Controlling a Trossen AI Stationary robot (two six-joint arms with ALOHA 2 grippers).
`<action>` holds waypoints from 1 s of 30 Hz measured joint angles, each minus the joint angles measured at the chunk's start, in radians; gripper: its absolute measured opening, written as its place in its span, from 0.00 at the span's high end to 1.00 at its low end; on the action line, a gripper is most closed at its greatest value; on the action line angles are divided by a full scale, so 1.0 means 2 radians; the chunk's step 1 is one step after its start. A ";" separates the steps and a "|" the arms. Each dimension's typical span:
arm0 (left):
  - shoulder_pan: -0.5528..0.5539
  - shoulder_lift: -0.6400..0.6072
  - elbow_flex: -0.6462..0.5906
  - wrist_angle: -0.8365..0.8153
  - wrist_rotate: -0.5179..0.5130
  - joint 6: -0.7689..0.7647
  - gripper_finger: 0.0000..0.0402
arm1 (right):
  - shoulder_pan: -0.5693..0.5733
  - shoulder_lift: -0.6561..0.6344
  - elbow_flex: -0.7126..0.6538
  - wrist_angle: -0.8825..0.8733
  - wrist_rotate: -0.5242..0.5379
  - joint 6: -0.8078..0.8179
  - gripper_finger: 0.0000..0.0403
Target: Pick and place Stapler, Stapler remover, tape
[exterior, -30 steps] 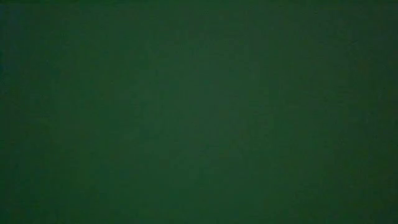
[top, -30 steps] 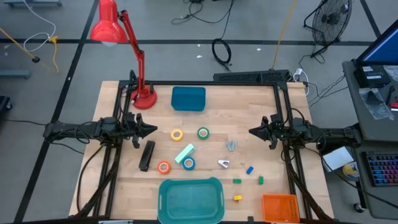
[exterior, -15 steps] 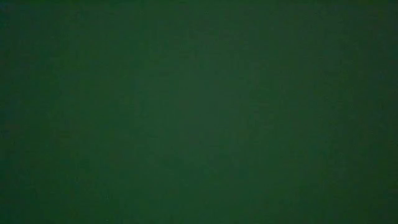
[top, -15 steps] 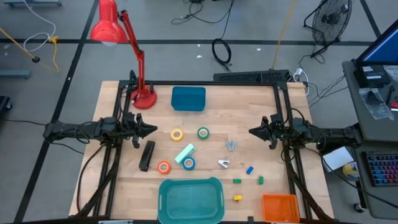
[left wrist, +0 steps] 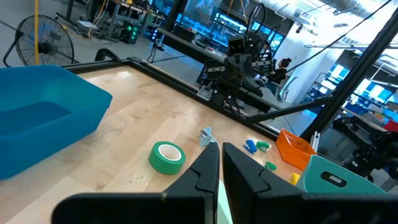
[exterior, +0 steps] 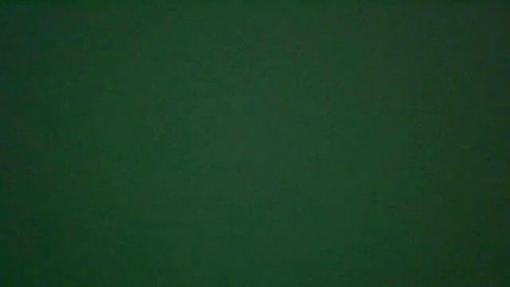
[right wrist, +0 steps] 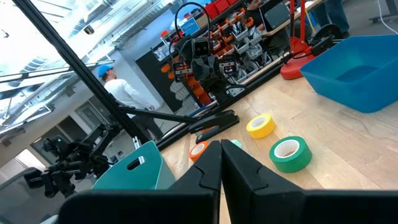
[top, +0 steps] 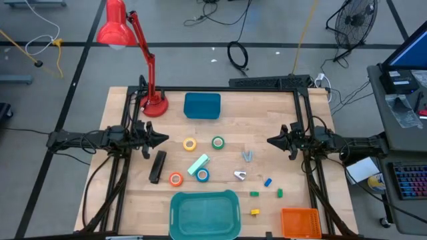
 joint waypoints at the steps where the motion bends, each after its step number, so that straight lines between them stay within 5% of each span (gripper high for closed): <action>1: 0.000 0.000 0.000 0.000 0.000 0.000 0.95 | 0.000 0.000 0.000 0.000 0.000 0.000 1.00; 19: 0.000 0.000 0.000 0.012 -0.014 0.011 0.95 | 0.000 0.000 0.000 0.000 0.000 0.000 1.00; 23: 0.000 0.000 0.000 0.095 -0.051 -0.057 0.95 | 0.000 0.000 0.000 0.000 0.000 0.000 1.00; 30: 0.000 0.000 0.000 0.300 -0.172 -0.046 0.95 | 0.000 0.000 0.000 0.000 0.000 0.000 1.00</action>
